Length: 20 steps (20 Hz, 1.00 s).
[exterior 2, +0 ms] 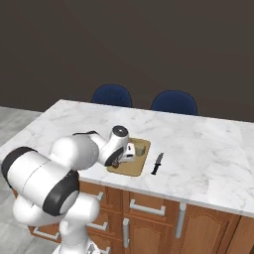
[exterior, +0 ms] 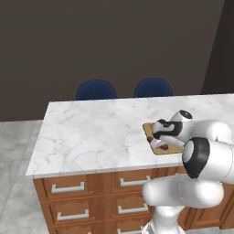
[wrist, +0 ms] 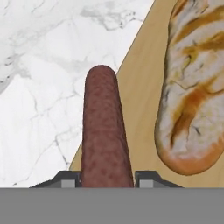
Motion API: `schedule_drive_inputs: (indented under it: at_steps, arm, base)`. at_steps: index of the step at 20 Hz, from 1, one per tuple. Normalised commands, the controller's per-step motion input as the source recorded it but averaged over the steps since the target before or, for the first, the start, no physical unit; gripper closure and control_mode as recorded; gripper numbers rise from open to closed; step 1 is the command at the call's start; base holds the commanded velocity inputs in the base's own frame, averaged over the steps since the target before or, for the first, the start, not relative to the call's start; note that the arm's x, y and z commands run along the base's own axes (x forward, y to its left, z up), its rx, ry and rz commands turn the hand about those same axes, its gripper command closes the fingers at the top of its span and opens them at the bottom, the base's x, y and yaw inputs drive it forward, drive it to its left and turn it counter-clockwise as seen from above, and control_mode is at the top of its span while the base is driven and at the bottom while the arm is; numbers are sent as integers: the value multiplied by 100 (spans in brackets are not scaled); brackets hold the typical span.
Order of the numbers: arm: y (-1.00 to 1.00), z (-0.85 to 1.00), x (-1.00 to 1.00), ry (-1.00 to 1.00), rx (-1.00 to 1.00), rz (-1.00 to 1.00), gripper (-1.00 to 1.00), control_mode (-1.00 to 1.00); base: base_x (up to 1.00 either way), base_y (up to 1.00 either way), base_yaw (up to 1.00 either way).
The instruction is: Retrieve the sausage and cheese from the fridge and place them on the cutting board on the counter.
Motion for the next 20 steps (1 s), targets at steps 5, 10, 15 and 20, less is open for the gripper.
schedule_drive_inputs:
  at_steps: [5, 10, 15, 20]
  arm:
    - [0, -27, 3, 0, 0, 0, 100, -100]
    - [0, -28, 11, 0, 0, 0, 100, -100]
    - [0, -24, 2, 0, 0, 0, 100, -100]
    - [0, -14, 0, 0, 0, 0, 100, -100]
  base:
    - [0, 0, 0]
    - [0, 0, 0]
    - [0, 0, 0]
    - [0, 0, 0]
